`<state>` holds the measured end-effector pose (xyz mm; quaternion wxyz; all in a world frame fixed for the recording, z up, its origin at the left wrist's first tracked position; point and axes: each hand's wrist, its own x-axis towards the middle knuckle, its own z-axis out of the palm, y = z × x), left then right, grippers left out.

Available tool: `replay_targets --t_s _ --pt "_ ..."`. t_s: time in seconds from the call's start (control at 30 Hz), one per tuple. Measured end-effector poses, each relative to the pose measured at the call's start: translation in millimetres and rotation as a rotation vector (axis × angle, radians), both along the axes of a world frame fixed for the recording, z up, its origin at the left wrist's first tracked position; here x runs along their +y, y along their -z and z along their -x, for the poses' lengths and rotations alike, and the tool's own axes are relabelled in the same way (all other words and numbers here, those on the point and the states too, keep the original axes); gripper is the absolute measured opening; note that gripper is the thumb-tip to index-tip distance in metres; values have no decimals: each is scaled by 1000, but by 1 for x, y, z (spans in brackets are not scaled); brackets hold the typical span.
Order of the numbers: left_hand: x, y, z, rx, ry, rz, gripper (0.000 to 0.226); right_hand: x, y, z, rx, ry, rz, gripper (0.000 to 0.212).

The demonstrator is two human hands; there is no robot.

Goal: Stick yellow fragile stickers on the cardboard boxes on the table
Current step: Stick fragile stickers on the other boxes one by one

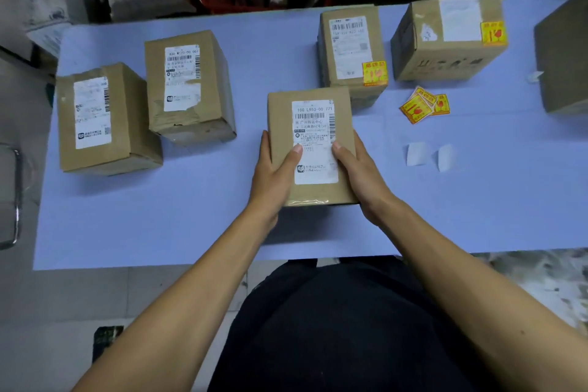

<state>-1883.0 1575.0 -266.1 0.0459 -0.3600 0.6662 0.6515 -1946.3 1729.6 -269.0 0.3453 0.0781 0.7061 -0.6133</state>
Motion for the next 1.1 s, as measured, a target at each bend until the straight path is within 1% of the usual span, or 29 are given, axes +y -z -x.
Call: replay_targets --t_s 0.13,0.3,0.5,0.67,0.7,0.73,0.8,0.87,0.9,0.93,1.0,1.1 --pt "25 8 1 -48 50 11 82 27 13 -4 -27 12 -40 77" --pt "59 14 19 -67 111 21 78 63 26 12 -25 31 -75 71" --pt "95 25 40 -92 165 27 85 103 35 32 -58 42 -81 74" --pt "107 28 50 -99 162 56 76 116 37 44 -84 13 -73 73" --pt "108 28 51 -111 174 109 78 118 37 46 -80 15 -76 70" --pt "108 26 52 -129 199 217 81 120 36 48 -65 37 -87 66" --pt "107 22 55 -119 301 538 84 126 32 54 31 127 -188 52" --pt "106 14 67 -26 508 868 78 134 30 64 170 191 -352 36" --pt "107 10 76 18 635 986 73 138 31 71 219 199 -429 31" --pt "108 9 87 49 749 1063 69 142 33 79 251 191 -494 29" --pt "115 11 106 45 896 1125 68 147 38 95 287 140 -586 29" --pt "120 21 118 2 958 1158 70 146 48 121 296 114 -647 29"
